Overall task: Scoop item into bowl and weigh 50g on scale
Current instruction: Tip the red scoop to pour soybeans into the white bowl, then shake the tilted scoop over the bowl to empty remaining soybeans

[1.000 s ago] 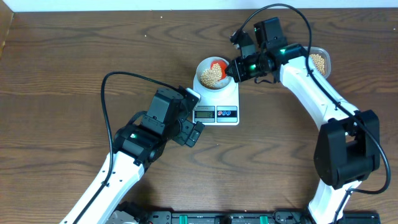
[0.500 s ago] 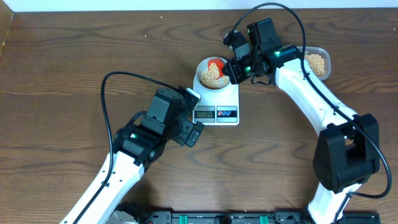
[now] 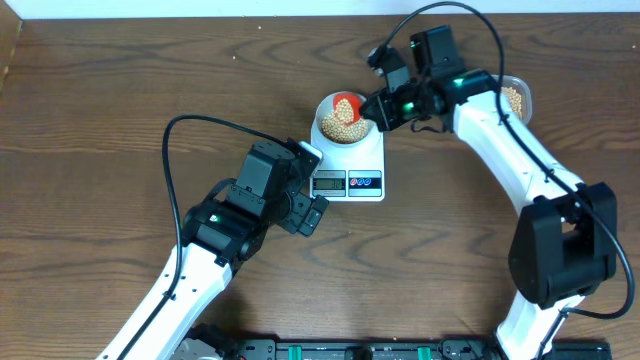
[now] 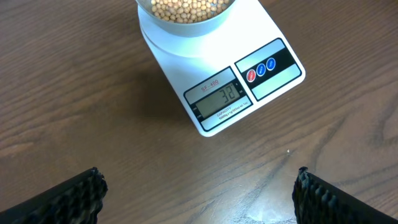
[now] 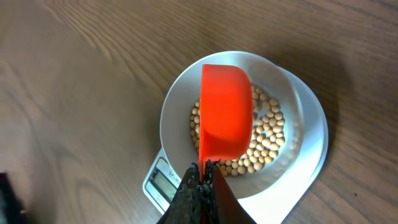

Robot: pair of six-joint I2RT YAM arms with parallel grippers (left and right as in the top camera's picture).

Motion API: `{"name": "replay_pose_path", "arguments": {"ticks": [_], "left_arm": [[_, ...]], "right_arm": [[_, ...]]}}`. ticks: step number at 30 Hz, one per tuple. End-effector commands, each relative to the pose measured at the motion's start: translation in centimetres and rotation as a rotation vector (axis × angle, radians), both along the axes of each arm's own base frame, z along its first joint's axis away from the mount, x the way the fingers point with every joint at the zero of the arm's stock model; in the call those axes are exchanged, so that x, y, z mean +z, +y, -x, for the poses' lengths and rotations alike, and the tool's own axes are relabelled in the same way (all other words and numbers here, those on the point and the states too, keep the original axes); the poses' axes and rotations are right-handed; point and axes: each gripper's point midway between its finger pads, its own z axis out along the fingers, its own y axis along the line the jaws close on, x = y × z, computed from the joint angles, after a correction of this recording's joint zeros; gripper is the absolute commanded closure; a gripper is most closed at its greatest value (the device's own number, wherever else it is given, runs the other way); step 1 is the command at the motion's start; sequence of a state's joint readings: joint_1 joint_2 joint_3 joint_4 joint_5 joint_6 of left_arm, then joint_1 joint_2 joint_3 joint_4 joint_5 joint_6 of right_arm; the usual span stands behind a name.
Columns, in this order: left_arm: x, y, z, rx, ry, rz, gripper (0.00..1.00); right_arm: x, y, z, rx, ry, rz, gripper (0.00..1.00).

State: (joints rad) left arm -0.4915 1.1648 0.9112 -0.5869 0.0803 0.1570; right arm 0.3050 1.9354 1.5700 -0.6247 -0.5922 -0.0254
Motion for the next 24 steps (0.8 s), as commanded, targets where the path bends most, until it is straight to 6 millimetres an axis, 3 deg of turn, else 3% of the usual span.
{"name": "replay_pose_path", "arguments": {"ticks": [1,24], "left_arm": [[1.39,-0.24,-0.39,0.002,-0.026,0.026,0.02],[1.41,-0.24,-0.39,0.002,-0.026,0.026,0.02]], "right_arm": [[3.24,-0.09,0.10,0.012,-0.003,-0.112,0.99],[3.21,-0.90,0.15,0.047,-0.026,-0.109,0.99]]}}
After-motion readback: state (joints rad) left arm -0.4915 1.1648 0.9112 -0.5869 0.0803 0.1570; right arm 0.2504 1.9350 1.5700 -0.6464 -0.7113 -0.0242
